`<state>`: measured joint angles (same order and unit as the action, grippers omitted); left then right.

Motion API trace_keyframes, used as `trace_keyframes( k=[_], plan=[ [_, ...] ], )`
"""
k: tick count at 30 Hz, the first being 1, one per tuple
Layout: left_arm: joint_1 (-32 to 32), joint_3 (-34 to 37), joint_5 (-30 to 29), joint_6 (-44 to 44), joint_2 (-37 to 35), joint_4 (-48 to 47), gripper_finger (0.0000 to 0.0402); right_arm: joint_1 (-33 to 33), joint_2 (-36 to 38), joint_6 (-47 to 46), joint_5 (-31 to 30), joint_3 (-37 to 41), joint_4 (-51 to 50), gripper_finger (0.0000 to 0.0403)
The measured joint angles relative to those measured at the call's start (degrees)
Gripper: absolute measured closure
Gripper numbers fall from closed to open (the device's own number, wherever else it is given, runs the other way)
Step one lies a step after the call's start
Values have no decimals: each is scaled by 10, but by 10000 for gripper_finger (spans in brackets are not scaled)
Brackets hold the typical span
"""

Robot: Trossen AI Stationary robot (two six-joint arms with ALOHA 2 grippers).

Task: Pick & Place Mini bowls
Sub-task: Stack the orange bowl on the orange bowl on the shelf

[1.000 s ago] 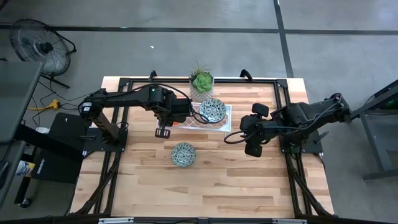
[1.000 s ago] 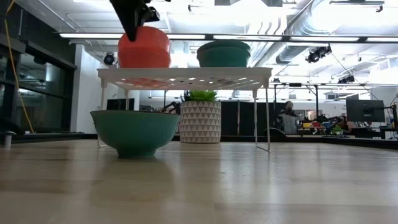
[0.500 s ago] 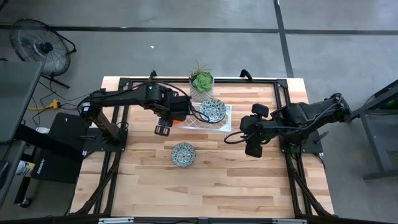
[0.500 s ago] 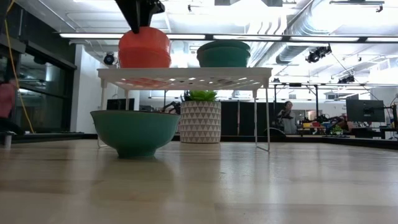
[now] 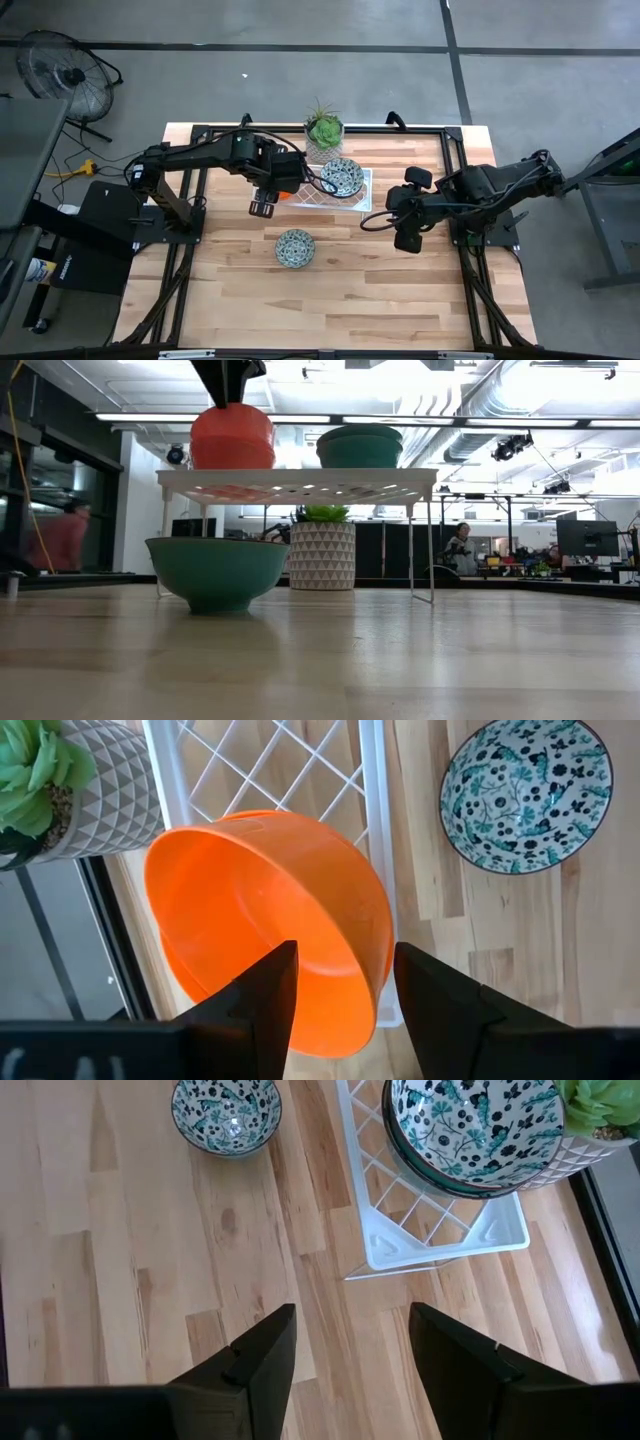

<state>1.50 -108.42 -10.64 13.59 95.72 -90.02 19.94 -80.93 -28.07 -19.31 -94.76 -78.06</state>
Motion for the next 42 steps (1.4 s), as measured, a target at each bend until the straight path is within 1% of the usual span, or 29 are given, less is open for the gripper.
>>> trace_keyframes(
  k=[6, 9, 12, 24, 25, 28, 33, 42],
  plan=[
    [0, 0, 7, 0, 0, 0, 239, 0, 0, 0, 0, 0, 0, 219],
    [0, 3, 9, -4, 0, -1, 248, 0, 0, 0, 0, 0, 0, 219],
    [0, 3, 11, -6, 0, 0, 271, 0, 0, 0, 0, 0, 0, 219],
    [0, 4, 8, -19, 0, 0, 390, 0, 0, 0, 4, 0, 0, 219],
    [0, 4, 7, -19, 0, 0, 395, 0, 0, 0, 4, 0, 0, 219],
    [0, 4, -8, -19, 0, 0, 396, 0, 0, 0, 4, 0, 0, 219],
    [0, 4, -9, -22, 0, 0, 399, 0, 0, 0, 4, 0, 0, 219],
    [0, 4, 11, 0, 0, 0, 400, 0, 0, 0, 4, 0, 0, 219]
  ],
)
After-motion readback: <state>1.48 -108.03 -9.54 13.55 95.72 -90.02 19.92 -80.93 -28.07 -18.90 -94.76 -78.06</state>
